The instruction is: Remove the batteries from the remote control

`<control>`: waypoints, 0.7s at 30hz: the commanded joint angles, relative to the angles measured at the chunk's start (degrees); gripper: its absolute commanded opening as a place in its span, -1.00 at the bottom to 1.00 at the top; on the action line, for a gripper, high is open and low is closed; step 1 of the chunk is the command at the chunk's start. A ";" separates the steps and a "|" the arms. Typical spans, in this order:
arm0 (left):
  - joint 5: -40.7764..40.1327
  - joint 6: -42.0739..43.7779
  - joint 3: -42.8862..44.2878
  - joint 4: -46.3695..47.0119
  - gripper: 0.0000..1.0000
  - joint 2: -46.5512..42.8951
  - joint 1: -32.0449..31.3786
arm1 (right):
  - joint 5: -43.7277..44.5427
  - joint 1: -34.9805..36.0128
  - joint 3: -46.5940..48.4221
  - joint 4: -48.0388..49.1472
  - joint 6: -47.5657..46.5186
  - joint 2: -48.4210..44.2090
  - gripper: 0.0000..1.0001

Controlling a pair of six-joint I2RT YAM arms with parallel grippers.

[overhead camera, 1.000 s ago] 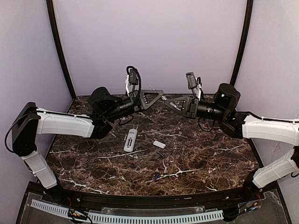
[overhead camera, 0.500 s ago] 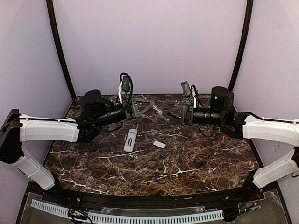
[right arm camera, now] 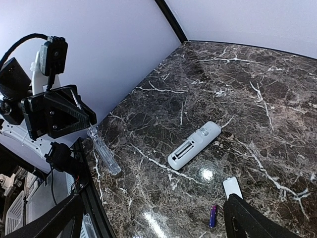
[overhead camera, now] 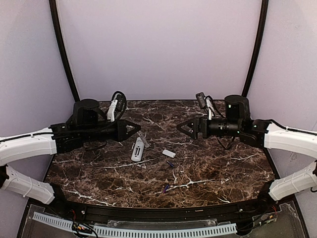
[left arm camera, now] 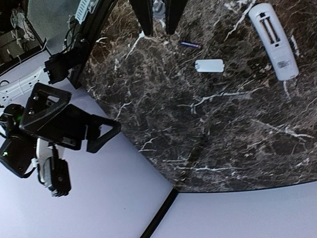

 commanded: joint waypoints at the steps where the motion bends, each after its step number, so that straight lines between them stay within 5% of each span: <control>1: -6.70 5.90 4.33 -20.53 -0.99 -2.53 1.50 | 4.19 0.40 0.13 -2.57 -2.40 -1.40 0.97; 12: -10.16 11.41 17.37 -48.79 -0.99 2.60 7.96 | 7.03 0.40 -0.08 -4.81 -2.93 -0.46 0.97; 21: -10.58 14.60 17.58 -55.39 -0.99 7.25 15.64 | 10.20 0.40 -1.22 -8.74 -3.24 -2.13 0.97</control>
